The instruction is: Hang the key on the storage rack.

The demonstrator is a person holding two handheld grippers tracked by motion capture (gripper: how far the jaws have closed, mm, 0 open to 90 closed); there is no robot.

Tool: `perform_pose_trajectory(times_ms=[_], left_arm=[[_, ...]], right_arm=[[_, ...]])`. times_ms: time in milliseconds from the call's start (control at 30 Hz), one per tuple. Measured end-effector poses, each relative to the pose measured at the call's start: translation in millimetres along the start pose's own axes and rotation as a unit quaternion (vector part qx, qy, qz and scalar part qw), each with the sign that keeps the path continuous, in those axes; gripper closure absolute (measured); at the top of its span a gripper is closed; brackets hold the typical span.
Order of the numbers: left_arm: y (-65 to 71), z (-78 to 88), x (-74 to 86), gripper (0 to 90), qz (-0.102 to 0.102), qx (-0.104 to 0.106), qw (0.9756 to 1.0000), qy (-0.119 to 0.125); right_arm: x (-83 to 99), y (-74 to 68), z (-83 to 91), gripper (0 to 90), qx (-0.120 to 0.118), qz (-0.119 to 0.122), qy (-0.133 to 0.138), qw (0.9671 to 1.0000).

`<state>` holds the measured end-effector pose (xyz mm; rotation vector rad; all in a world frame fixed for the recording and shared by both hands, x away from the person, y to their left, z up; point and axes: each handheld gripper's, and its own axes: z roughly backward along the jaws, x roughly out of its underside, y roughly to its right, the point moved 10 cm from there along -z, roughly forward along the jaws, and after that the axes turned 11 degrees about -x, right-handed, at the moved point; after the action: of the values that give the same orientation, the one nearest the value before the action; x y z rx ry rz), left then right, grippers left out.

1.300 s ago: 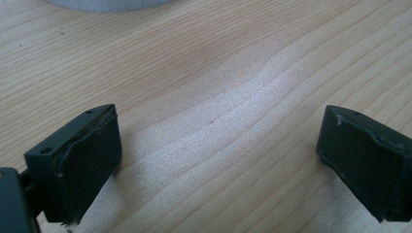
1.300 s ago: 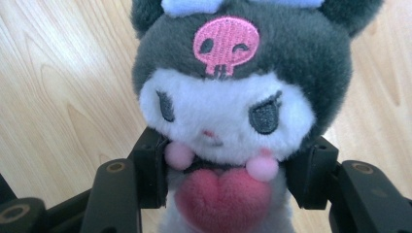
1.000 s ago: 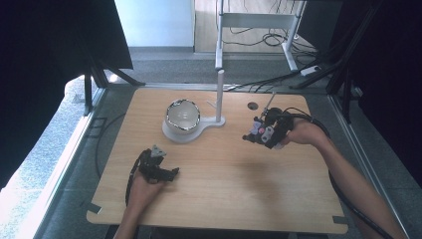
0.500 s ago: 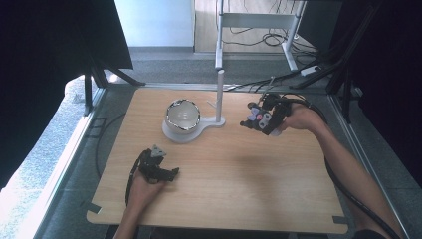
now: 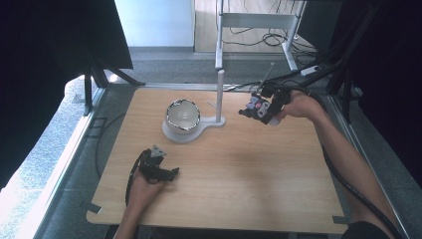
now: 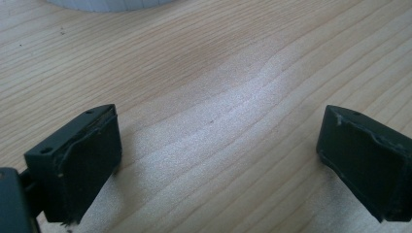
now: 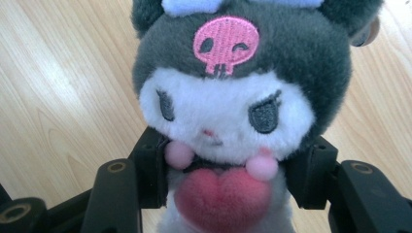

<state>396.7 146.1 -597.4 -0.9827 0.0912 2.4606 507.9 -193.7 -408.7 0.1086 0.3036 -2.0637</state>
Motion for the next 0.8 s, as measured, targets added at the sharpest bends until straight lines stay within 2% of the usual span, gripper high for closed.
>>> perform_pose_trajectory(times_ms=[467,800], left_arm=[[0.2,0.0,0.0,2.4,0.0,0.001,1.0,0.0],[0.4,-0.1,0.0,2.2,0.0,0.001,1.0,0.0]], right_arm=[[-30.2,10.9,18.6,43.1,0.0,-0.014,0.012,0.9998],[-56.8,17.6,28.4,43.1,0.004,-0.015,0.021,0.9997]])
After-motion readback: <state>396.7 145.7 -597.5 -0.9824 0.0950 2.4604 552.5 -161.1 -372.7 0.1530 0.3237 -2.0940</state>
